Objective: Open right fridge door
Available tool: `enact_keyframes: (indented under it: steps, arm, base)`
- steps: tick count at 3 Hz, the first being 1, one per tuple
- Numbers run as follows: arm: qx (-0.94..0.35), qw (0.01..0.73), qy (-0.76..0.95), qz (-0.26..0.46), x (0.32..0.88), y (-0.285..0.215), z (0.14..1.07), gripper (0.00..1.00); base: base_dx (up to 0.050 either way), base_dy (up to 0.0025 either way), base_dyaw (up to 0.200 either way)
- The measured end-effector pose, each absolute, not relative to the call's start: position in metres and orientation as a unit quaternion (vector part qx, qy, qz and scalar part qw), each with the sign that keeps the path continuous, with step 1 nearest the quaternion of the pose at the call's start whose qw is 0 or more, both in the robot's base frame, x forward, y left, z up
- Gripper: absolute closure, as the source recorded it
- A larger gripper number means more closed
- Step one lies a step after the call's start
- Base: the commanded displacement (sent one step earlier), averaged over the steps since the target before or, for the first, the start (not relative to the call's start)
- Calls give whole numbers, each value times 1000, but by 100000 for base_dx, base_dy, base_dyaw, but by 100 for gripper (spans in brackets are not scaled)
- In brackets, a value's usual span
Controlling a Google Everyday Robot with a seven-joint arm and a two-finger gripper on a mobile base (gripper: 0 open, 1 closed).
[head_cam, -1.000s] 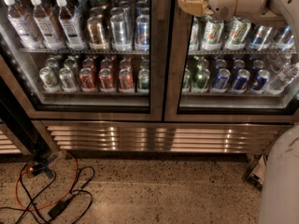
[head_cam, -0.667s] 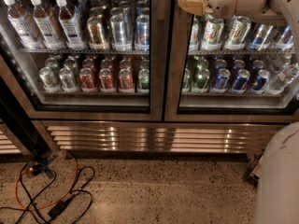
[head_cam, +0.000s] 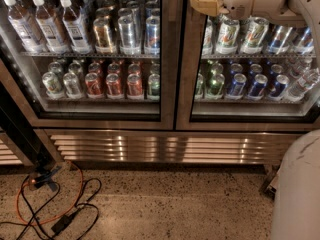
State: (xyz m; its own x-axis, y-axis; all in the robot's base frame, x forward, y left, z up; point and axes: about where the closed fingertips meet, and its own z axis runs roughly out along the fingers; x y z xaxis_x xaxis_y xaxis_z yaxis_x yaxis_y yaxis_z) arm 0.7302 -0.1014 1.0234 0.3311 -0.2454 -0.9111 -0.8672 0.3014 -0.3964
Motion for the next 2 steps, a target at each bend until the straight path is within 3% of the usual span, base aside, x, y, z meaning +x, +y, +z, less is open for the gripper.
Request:
enact_keyframes:
  steps: [2]
  arm:
    - [-532,616,523,253,730,-101,1026,100]
  base:
    - [0,0,0]
